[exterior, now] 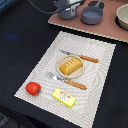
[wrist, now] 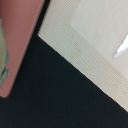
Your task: Interact with the objects in diverse but meaningful ways.
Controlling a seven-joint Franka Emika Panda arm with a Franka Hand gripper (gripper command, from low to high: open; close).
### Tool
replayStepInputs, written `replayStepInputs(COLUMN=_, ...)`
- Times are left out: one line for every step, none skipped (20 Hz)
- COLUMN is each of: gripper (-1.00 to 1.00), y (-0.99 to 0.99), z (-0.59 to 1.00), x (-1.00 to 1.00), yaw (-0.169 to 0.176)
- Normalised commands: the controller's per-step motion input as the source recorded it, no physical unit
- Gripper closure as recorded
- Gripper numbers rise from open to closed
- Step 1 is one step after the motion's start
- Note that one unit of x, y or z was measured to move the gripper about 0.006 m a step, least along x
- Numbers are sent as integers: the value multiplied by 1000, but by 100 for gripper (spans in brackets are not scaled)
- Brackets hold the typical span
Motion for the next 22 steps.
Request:
replayStepInputs(gripper=-100, y=-880, z=-23, x=297, yaw=0)
replayStepInputs(gripper=-100, y=-877, z=-23, x=297, yaw=0)
replayStepInputs(gripper=-100, y=-869, z=-17, x=289, yaw=-1)
replayStepInputs(gripper=-100, y=-869, z=-20, x=283, yaw=-5)
replayStepInputs(gripper=-100, y=-866, z=-51, x=263, yaw=-12)
replayStepInputs(gripper=-100, y=-869, z=-77, x=231, yaw=-15)
replayStepInputs(gripper=-100, y=-871, z=-80, x=237, yaw=-18)
replayStepInputs(gripper=-100, y=-846, z=-57, x=271, yaw=-16)
replayStepInputs(gripper=-100, y=-831, z=-34, x=280, yaw=-13)
replayStepInputs(gripper=-100, y=-826, z=-34, x=274, yaw=-9)
replayStepInputs(gripper=-100, y=-806, z=-20, x=283, yaw=-2)
replayStepInputs(gripper=-100, y=-797, z=-17, x=274, yaw=-1)
replayStepInputs(gripper=-100, y=-817, z=-9, x=257, yaw=-3)
replayStepInputs(gripper=-100, y=-831, z=0, x=251, yaw=-3)
replayStepInputs(gripper=-100, y=-823, z=0, x=263, yaw=-3)
replayStepInputs(gripper=-100, y=-814, z=0, x=286, yaw=-2)
replayStepInputs(gripper=-100, y=-817, z=0, x=286, yaw=-1)
replayStepInputs(gripper=-100, y=-817, z=0, x=254, yaw=-1)
replayStepInputs(gripper=-100, y=-823, z=0, x=249, yaw=-2)
replayStepInputs(gripper=-100, y=-809, z=0, x=251, yaw=-2)
replayStepInputs(gripper=-100, y=-789, z=0, x=257, yaw=-2)
replayStepInputs(gripper=-100, y=-786, z=0, x=246, yaw=-1)
